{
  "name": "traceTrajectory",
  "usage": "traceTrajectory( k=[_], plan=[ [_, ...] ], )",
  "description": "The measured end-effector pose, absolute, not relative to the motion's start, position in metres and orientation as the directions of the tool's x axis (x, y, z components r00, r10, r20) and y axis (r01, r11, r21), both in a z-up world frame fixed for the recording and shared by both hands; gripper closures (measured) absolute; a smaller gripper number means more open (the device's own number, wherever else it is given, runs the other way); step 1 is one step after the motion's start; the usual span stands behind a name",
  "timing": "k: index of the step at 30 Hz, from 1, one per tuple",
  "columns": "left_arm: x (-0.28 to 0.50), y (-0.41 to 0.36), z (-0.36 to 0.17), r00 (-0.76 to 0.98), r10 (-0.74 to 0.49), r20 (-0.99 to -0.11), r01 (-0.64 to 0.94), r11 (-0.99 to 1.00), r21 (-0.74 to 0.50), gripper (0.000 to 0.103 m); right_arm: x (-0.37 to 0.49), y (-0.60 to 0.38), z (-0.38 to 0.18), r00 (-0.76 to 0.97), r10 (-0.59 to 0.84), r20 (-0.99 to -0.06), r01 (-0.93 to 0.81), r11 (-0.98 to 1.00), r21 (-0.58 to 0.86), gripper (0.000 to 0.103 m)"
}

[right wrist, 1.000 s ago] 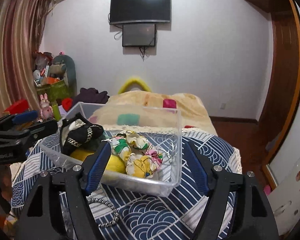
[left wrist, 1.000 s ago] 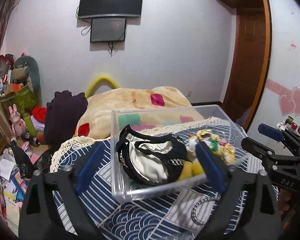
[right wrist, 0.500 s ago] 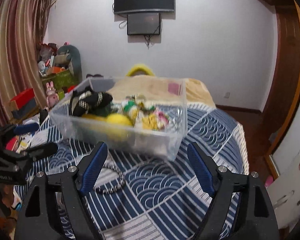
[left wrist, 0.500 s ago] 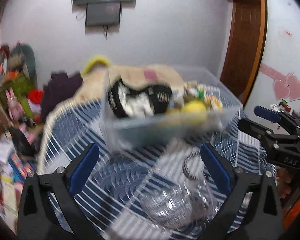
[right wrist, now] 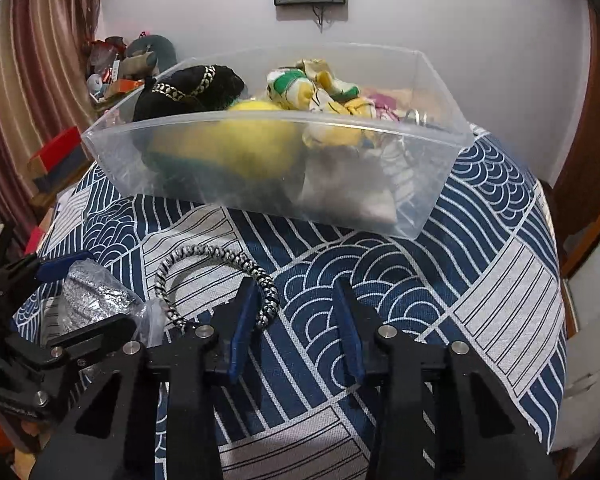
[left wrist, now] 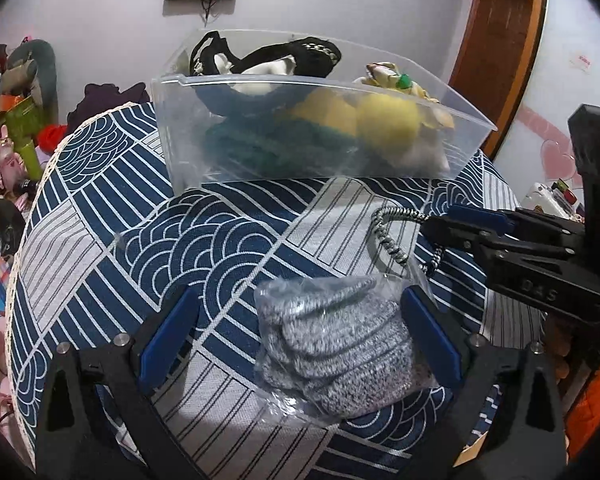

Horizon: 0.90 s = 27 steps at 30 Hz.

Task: Organize soft objects
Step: 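Grasp the beaded bracelet with the right gripper while the left grasps the silver mesh bag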

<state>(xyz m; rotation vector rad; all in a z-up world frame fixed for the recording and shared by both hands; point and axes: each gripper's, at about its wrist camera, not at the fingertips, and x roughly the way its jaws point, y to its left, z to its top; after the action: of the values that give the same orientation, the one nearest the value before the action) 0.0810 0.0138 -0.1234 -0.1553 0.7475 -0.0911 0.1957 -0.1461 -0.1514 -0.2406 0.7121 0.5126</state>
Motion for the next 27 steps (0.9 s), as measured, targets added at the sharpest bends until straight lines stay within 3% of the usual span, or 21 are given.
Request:
traceTrajectory(
  k=[2,3,5,11,14,27],
  plan=[
    [0.078,0.011,-0.123,0.737,-0.15,-0.659,0.049,0.984,-0.169,0.025,0.194,-0.144,-0.15,0.641,0.37,-0.673,-0.534,0.844,-0.045,0.085],
    [0.077,0.009,-0.123,0.737,-0.16,-0.657,0.064,0.984,-0.168,0.028,0.192,-0.143,-0.15,0.639,0.373,-0.673,-0.542,0.839,-0.048,0.091],
    [0.074,0.003,-0.122,0.734,-0.18,-0.655,0.093,0.982,-0.165,0.048,0.191,-0.14,-0.15,0.633,0.38,-0.674,-0.553,0.831,-0.051,0.094],
    [0.073,0.0,-0.113,0.746,-0.195,-0.637,0.121,0.98,-0.158,0.069,0.187,-0.145,-0.143,0.655,0.389,-0.648,-0.538,0.842,-0.039,0.096],
    [0.07,0.008,-0.103,0.766,-0.176,-0.619,0.098,0.983,-0.158,0.076,0.183,-0.155,-0.132,0.681,0.4,-0.614,-0.522,0.853,-0.024,0.096],
    [0.073,0.038,-0.03,0.889,-0.096,-0.447,0.025,0.986,-0.162,0.077,0.172,-0.179,-0.086,0.78,0.415,-0.469,-0.481,0.877,-0.024,0.096]
  ],
)
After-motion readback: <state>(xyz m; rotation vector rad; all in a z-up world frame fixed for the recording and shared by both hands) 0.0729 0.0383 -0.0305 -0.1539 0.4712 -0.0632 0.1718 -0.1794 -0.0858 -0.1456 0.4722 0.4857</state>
